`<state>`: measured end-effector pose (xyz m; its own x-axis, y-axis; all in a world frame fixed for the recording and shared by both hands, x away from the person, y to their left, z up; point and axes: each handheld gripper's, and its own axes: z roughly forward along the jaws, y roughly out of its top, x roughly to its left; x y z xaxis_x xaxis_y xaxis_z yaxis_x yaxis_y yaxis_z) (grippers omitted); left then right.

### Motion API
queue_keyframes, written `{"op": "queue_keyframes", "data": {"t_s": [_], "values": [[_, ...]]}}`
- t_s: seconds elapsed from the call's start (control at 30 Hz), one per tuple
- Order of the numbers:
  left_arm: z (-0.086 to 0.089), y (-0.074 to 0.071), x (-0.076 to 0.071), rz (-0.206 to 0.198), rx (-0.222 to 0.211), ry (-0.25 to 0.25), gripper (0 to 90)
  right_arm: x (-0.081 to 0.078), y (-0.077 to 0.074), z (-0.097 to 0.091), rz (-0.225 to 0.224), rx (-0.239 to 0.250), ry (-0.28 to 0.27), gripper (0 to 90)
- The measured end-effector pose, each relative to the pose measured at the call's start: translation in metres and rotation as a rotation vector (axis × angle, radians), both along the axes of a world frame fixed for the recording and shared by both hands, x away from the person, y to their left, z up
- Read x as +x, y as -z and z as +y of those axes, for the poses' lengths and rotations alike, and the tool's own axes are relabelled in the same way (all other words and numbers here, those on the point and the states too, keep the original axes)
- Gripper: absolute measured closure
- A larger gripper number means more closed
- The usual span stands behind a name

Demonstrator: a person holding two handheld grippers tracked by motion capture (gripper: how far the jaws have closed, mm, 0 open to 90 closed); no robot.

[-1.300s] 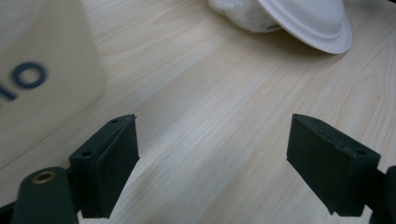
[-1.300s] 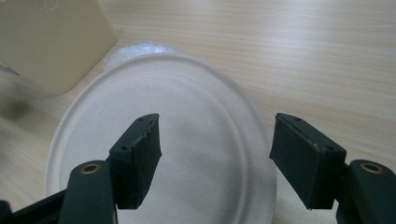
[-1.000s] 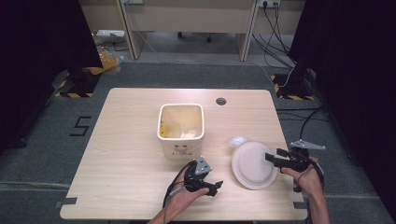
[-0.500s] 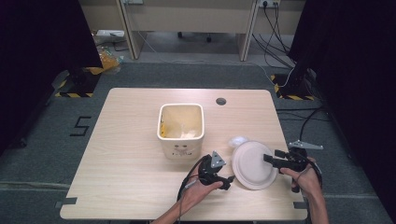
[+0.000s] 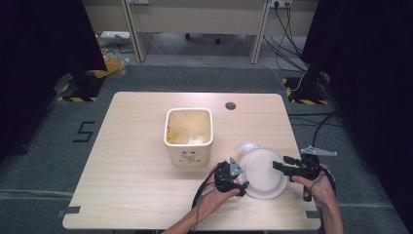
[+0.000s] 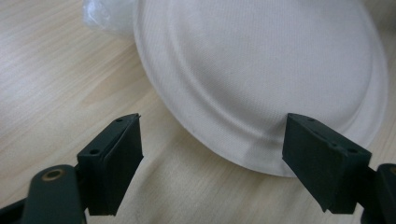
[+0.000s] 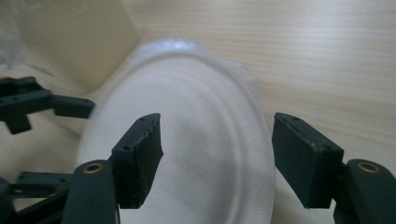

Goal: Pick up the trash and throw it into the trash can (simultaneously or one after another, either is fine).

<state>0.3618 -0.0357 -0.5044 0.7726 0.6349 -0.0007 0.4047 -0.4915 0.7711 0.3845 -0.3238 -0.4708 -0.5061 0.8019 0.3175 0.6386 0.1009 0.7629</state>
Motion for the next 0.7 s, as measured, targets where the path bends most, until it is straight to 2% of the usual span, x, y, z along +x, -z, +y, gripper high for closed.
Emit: {"op": "queue_keyframes", "data": {"t_s": [0.17, 0.23, 0.33, 0.4, 0.47, 0.57, 0.6, 0.67, 0.7], "values": [[0.002, 0.003, 0.001, 0.005, 0.014, -0.008, 18.3, -0.004, -0.006, 0.004, -0.009, -0.007, -0.021, 35.2], [0.004, 0.004, 0.001, 0.008, 0.008, -0.012, 18.4, -0.003, -0.005, 0.002, 0.009, -0.003, -0.02, 37.3], [0.005, 0.007, 0.002, -0.004, 0.037, -0.017, 20.5, -0.001, -0.002, -0.002, 0.025, 0.0, -0.02, 38.1], [0.005, 0.01, 0.003, 0.013, 0.019, -0.022, 20.2, 0.001, 0.005, -0.005, 0.055, 0.024, -0.021, 37.9], [0.003, 0.008, 0.003, 0.004, 0.025, -0.015, 20.0, 0.003, 0.011, -0.006, 0.078, 0.042, -0.029, 39.3], [0.001, 0.007, 0.002, -0.003, 0.038, -0.011, 20.5, 0.002, 0.009, -0.004, 0.067, 0.038, -0.047, 43.6], [0.001, 0.007, 0.002, -0.005, 0.042, -0.009, 20.4, 0.0, 0.007, -0.002, 0.059, 0.03, -0.053, 43.2], [0.001, 0.008, 0.002, -0.003, 0.044, -0.009, 20.5, -0.003, -0.001, 0.002, 0.03, -0.007, -0.054, 46.8], [0.001, 0.008, 0.002, -0.005, 0.042, -0.013, 20.6, -0.005, -0.005, 0.004, 0.019, -0.009, -0.056, 49.3]]}}
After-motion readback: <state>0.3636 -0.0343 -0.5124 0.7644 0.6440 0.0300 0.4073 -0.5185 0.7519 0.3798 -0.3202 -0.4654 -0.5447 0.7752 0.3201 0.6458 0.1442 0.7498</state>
